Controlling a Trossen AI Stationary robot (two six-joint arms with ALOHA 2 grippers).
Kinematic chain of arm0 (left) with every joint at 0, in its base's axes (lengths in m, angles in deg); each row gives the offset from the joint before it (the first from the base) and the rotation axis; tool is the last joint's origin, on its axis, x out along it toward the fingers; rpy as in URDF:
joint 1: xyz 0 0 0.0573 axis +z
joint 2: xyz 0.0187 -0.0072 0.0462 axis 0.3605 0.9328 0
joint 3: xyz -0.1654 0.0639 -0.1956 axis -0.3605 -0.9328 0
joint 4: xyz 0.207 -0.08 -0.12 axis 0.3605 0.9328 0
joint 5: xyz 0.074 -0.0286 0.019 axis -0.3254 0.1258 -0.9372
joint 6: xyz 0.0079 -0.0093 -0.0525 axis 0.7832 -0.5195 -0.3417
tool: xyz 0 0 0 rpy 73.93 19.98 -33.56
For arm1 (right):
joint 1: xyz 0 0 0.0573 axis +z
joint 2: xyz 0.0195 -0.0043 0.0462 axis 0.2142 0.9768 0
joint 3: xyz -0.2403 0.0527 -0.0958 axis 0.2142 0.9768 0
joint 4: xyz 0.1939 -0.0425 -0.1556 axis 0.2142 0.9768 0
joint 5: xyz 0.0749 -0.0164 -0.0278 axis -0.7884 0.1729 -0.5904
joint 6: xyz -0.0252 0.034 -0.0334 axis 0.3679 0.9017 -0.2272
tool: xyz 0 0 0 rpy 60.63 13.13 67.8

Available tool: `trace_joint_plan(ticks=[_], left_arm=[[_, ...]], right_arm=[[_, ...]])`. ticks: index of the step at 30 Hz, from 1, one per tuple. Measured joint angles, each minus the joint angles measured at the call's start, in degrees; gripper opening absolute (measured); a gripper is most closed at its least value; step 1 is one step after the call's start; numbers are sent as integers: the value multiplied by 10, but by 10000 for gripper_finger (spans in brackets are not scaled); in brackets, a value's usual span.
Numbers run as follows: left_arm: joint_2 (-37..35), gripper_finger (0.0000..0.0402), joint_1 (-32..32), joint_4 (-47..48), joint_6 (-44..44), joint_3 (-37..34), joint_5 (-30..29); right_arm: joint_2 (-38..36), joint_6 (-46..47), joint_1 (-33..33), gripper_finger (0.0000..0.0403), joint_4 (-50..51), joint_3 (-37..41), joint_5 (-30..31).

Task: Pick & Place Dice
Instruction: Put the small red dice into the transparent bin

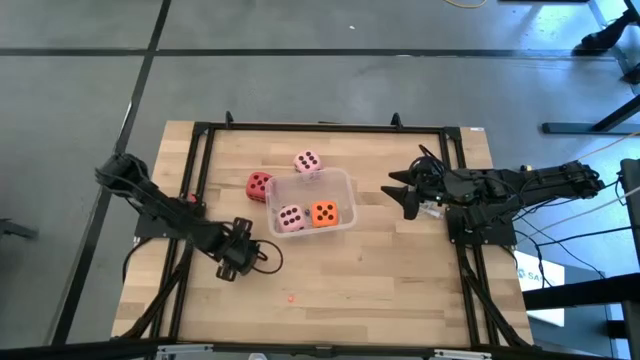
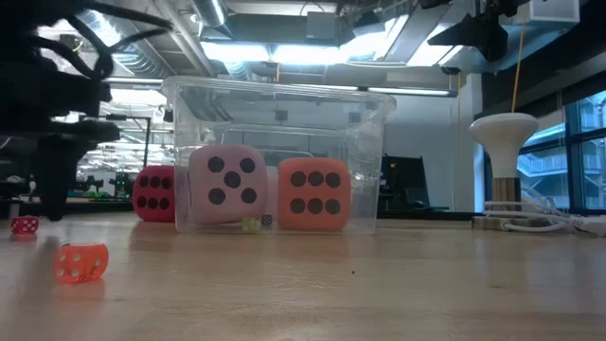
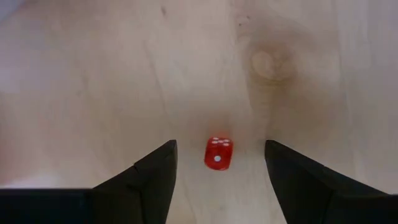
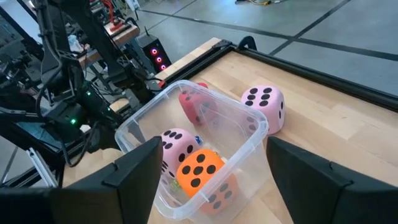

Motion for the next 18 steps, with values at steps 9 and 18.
trace_joint_plan(ticks=[9, 18], left_arm=[[13, 178, 47, -7, 68, 2, 65], [14, 132, 82, -5, 98, 1, 93]], right_arm=[[0, 0, 0, 285, 0, 0, 0], [0, 2, 0, 285, 0, 0, -2]])
